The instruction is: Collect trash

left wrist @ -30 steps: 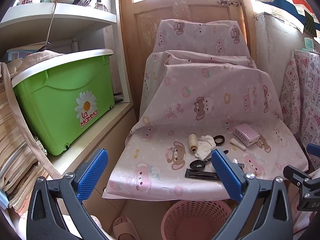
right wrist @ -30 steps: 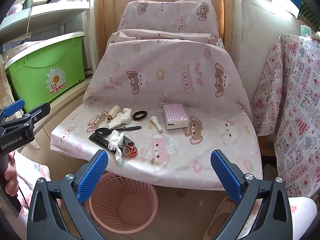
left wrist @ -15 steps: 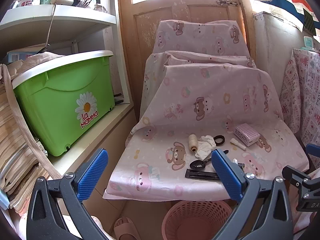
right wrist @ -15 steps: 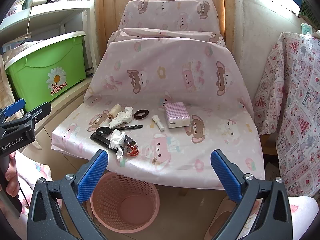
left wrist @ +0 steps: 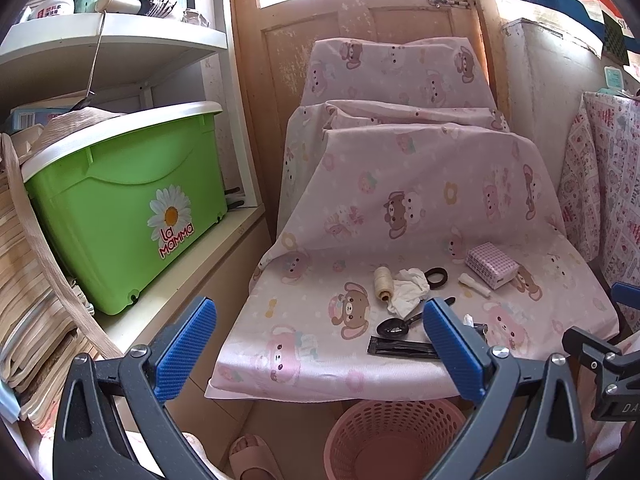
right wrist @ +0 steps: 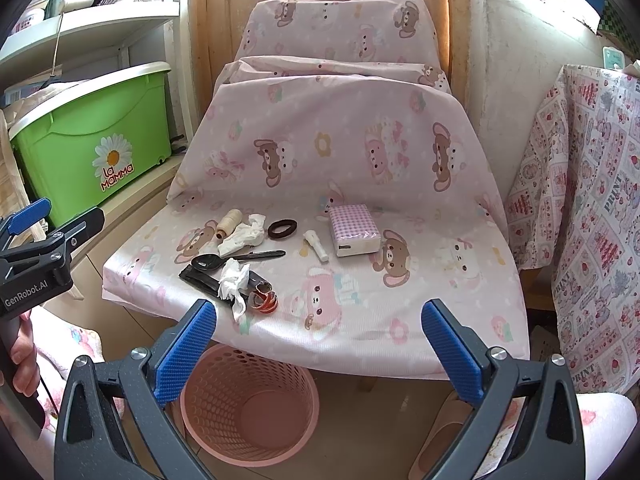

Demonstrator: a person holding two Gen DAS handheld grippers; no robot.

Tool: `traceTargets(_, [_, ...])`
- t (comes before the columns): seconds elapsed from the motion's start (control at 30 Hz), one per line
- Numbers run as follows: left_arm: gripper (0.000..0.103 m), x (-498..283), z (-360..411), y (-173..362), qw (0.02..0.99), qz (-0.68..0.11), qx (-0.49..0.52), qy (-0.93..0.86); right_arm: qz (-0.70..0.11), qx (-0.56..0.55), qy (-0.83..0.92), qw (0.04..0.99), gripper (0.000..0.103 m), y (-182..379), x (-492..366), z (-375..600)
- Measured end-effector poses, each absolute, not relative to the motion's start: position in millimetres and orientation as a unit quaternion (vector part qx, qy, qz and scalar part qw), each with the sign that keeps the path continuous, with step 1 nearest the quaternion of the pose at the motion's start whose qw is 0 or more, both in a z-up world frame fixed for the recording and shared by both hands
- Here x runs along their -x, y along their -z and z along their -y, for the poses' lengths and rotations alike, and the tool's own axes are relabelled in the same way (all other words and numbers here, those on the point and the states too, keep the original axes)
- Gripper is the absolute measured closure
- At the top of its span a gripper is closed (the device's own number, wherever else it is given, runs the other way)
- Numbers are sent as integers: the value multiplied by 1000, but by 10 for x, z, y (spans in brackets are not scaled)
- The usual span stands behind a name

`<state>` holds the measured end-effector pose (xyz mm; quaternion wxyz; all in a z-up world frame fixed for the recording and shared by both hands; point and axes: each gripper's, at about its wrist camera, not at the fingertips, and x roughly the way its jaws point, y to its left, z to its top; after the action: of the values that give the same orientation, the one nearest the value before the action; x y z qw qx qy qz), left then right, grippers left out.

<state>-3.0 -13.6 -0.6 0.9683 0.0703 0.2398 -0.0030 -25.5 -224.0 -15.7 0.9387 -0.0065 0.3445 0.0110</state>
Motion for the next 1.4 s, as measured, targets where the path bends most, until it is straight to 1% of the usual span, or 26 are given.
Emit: traceTargets(1.4, [1, 69, 153, 2, 970, -230, -79, 1, -347, -1, -2, 938, 0, 182, 253, 2285])
